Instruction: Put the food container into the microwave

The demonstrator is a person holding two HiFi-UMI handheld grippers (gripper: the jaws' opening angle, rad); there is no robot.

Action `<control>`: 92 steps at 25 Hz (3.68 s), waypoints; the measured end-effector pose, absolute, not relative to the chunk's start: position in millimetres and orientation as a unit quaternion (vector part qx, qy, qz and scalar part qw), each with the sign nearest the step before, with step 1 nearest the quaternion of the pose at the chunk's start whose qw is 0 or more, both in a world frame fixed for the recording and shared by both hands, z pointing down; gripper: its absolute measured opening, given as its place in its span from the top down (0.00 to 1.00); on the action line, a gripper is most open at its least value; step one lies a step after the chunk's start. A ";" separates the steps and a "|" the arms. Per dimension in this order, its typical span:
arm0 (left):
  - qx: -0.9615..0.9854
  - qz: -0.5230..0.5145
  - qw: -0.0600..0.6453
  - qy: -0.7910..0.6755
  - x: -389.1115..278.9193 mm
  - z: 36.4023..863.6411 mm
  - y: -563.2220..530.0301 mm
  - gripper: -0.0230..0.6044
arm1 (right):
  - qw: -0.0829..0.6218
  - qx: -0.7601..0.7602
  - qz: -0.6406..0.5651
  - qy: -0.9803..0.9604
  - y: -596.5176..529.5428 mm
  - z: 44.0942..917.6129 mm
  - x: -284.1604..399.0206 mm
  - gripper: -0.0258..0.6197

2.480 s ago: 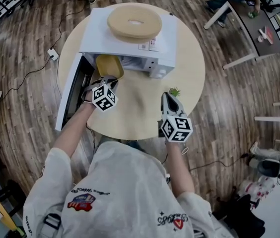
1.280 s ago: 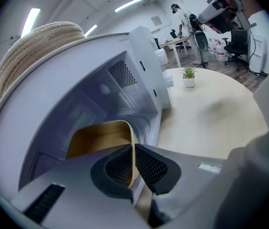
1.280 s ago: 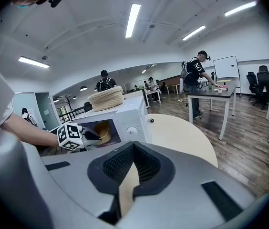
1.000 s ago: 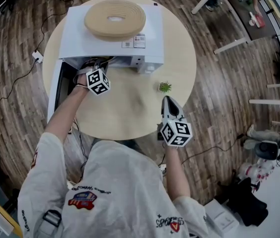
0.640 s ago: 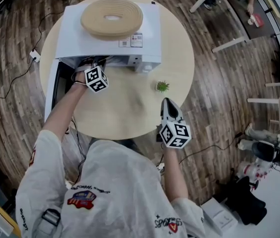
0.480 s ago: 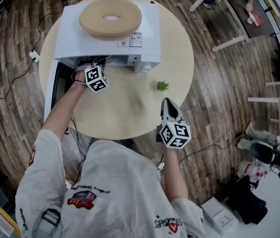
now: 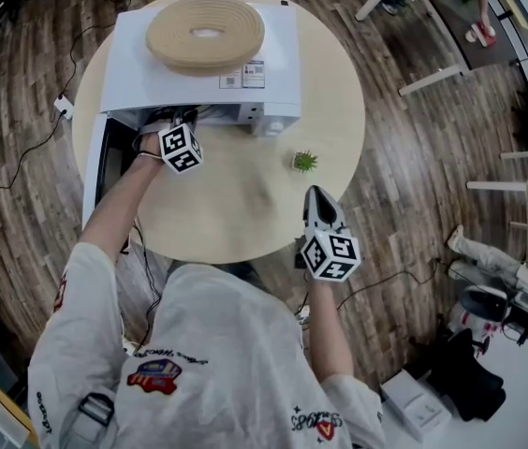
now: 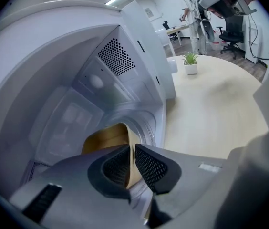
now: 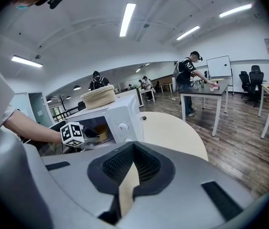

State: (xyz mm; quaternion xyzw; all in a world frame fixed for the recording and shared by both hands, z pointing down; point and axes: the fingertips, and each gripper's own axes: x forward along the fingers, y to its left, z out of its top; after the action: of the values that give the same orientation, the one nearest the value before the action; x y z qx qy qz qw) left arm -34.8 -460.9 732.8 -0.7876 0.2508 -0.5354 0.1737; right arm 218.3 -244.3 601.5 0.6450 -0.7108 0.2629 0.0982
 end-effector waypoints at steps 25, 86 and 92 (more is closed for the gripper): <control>-0.790 -0.521 0.184 0.267 -31.2 701.2 -443.6 0.88 | 0.089 0.639 0.255 -0.720 -234.4 590.2 209.3 0.97; -0.848 -0.119 -0.054 0.514 -122.0 490.1 -234.1 0.95 | 0.026 0.503 0.119 -0.856 -231.6 486.0 101.3 0.97; -0.848 -0.100 -0.049 0.519 -128.9 475.6 -232.4 0.96 | 0.021 0.503 0.109 -0.857 -229.0 479.1 109.4 0.97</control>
State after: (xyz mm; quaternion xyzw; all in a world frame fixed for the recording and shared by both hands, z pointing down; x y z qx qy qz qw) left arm -128.9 -232.4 475.6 -0.8475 0.5190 -0.0997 -0.0485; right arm 109.4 -229.0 479.1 0.5034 -0.8570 0.1085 0.0208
